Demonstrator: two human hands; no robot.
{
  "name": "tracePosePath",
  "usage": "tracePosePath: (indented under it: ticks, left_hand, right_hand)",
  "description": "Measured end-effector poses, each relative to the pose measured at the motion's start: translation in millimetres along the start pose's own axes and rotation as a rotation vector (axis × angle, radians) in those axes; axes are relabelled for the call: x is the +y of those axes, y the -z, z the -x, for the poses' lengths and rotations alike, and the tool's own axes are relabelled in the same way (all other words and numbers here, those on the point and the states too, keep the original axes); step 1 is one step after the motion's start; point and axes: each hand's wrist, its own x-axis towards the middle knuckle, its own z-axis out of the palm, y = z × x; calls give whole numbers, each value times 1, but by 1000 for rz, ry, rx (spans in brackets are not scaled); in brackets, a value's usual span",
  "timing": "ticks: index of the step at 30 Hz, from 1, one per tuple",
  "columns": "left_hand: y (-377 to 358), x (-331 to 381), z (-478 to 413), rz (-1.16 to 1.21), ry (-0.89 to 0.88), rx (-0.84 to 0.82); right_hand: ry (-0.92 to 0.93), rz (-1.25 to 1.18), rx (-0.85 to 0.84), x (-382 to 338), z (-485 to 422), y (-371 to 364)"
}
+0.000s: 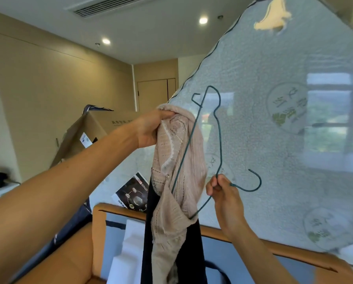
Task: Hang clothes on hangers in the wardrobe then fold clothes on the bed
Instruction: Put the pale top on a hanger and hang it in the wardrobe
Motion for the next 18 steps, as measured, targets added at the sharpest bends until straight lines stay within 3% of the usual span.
tracePosePath:
  ticks: [4, 10, 18]
  left_hand:
    - [2, -5, -5, 21, -14, -3]
    - [-8, -9, -8, 36, -47, -94]
    - [-12, -7, -14, 77, -129, -27]
  right_hand:
    - [90, 152, -52, -1, -3, 1]
    - [233, 79, -43, -31, -15, -23]
    - [272, 303, 9, -3, -18, 11]
